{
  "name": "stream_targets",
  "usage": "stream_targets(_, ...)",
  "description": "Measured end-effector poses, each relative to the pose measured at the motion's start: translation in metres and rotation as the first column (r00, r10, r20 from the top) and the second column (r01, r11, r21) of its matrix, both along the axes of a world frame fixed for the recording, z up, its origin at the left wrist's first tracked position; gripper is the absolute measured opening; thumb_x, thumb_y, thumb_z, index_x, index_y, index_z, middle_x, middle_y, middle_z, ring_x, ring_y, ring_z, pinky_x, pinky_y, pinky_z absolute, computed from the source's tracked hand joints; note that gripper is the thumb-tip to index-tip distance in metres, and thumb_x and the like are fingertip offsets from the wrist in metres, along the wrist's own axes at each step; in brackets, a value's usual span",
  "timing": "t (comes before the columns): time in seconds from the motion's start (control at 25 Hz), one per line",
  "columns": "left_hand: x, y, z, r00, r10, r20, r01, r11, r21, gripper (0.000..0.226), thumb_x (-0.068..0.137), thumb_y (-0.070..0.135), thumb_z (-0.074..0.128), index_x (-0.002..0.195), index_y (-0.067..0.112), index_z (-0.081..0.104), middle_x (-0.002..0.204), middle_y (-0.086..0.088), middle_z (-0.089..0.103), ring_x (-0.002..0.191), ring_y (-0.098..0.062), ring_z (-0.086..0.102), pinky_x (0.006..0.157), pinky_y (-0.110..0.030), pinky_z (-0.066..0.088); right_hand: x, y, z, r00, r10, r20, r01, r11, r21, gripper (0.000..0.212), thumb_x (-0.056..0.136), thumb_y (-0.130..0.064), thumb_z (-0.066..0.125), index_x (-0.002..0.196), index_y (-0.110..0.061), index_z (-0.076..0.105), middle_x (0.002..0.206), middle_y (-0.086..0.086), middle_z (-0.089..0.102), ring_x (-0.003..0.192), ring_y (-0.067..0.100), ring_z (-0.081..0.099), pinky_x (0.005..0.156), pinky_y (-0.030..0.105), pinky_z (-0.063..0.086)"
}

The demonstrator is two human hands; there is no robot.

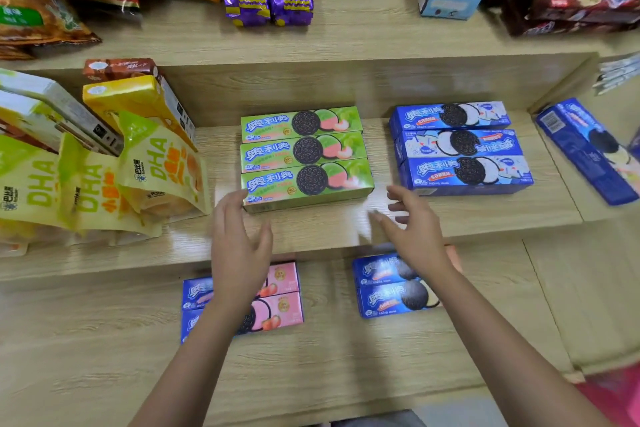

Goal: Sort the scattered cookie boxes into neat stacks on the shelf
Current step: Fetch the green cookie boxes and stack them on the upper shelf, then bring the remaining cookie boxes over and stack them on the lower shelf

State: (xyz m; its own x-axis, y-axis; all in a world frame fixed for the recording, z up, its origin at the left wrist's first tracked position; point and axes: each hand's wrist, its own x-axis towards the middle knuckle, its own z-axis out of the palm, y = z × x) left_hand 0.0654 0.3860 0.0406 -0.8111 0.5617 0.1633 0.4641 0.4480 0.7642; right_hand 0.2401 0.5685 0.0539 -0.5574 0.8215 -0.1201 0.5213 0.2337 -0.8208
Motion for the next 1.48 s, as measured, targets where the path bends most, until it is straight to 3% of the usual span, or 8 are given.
stream_targets(0.12, 0.044, -0.021, -0.012, 0.972, -0.212, 0.103, 0.211, 0.977, 0.024, 0.040, 0.083, 0.003, 0.058, 0.115, 0.024, 0.048, 0.110, 0.003, 0.050, 0.099, -0.007, 0.053, 0.084, -0.027, 0.044, 0.052, -0.035, -0.003, 0.996, -0.092, 0.018, 0.092, 0.995, -0.028, 0.029, 0.081, -0.009, 0.064, 0.109, -0.018, 0.060, 0.091, -0.015, 0.061, 0.082, 0.001, 0.060, 0.076, 0.010, 0.045)
stream_targets(0.28, 0.099, -0.048, -0.040, 0.805, -0.490, 0.333, 0.551, 0.827, -0.115, 0.031, 0.083, -0.005, 0.057, 0.106, 0.015, 0.058, 0.101, -0.002, 0.061, 0.090, -0.017, 0.059, 0.085, -0.044, 0.050, 0.143, -0.100, -0.022, 0.942, -0.320, 0.105, 0.333, 0.932, -0.146, 0.024, 0.081, -0.005, 0.062, 0.104, -0.013, 0.063, 0.090, 0.002, 0.066, 0.076, 0.015, 0.060, 0.077, 0.028, 0.050)
stream_targets(0.44, 0.144, -0.035, -0.044, 0.624, -0.681, 0.383, 0.776, 0.595, -0.207, 0.036, 0.080, -0.006, 0.058, 0.110, 0.013, 0.059, 0.101, -0.002, 0.065, 0.084, -0.013, 0.060, 0.082, -0.038, 0.050, 0.229, -0.160, -0.035, 0.833, -0.523, 0.182, 0.553, 0.807, -0.207, 0.023, 0.082, -0.006, 0.062, 0.104, -0.013, 0.064, 0.087, 0.000, 0.065, 0.074, 0.008, 0.060, 0.067, 0.007, 0.045)
stream_targets(0.6, 0.197, 0.022, -0.029, 0.517, -0.771, 0.373, 0.856, 0.476, -0.204, 0.034, 0.083, 0.000, 0.057, 0.114, 0.012, 0.057, 0.103, -0.001, 0.065, 0.087, -0.014, 0.061, 0.081, -0.032, 0.049, 0.295, -0.181, -0.038, 0.746, -0.634, 0.206, 0.666, 0.720, -0.197, 0.026, 0.082, -0.008, 0.062, 0.106, -0.016, 0.064, 0.085, -0.006, 0.066, 0.076, 0.004, 0.062, 0.068, 0.005, 0.045)
stream_targets(0.84, 0.300, 0.130, -0.010, 0.475, -0.836, 0.275, 0.880, 0.455, -0.134, 0.036, 0.084, 0.004, 0.058, 0.116, 0.019, 0.056, 0.102, 0.004, 0.063, 0.087, -0.004, 0.059, 0.076, -0.025, 0.046, 0.391, -0.122, -0.033, 0.738, -0.650, 0.183, 0.675, 0.717, -0.174, 0.027, 0.083, -0.009, 0.059, 0.107, -0.020, 0.063, 0.094, -0.005, 0.066, 0.083, 0.007, 0.062, 0.075, 0.015, 0.047)
stream_targets(1.0, 0.364, 0.190, 0.003, 0.537, -0.811, 0.233, 0.842, 0.530, -0.099, 0.035, 0.086, 0.012, 0.058, 0.116, 0.028, 0.054, 0.100, 0.016, 0.060, 0.091, 0.012, 0.054, 0.069, -0.011, 0.039, 0.466, -0.050, -0.014, 0.816, -0.539, 0.207, 0.569, 0.812, -0.130, 0.029, 0.084, -0.012, 0.058, 0.113, -0.019, 0.060, 0.099, -0.004, 0.064, 0.087, 0.009, 0.061, 0.080, 0.021, 0.047)
stream_targets(1.2, 0.416, 0.224, 0.000, 0.603, -0.743, 0.291, 0.791, 0.605, -0.094, 0.033, 0.087, 0.010, 0.058, 0.117, 0.025, 0.055, 0.102, 0.013, 0.061, 0.091, 0.008, 0.056, 0.069, -0.006, 0.038, 0.514, 0.065, 0.009, 0.876, -0.428, 0.220, 0.450, 0.891, -0.058, 0.032, 0.083, -0.014, 0.059, 0.114, -0.017, 0.059, 0.098, -0.002, 0.063, 0.084, 0.012, 0.061, 0.080, 0.029, 0.050)
stream_targets(1.48, 0.452, 0.305, -0.017, 0.687, -0.639, 0.346, 0.707, 0.698, -0.114, 0.036, 0.087, 0.011, 0.057, 0.118, 0.029, 0.053, 0.104, 0.019, 0.060, 0.093, 0.008, 0.054, 0.068, -0.002, 0.037, 0.518, 0.251, 0.018, 0.947, -0.270, 0.175, 0.277, 0.961, -0.017, 0.033, 0.082, -0.014, 0.062, 0.115, -0.018, 0.058, 0.101, 0.001, 0.063, 0.079, 0.009, 0.059, 0.075, 0.023, 0.045)
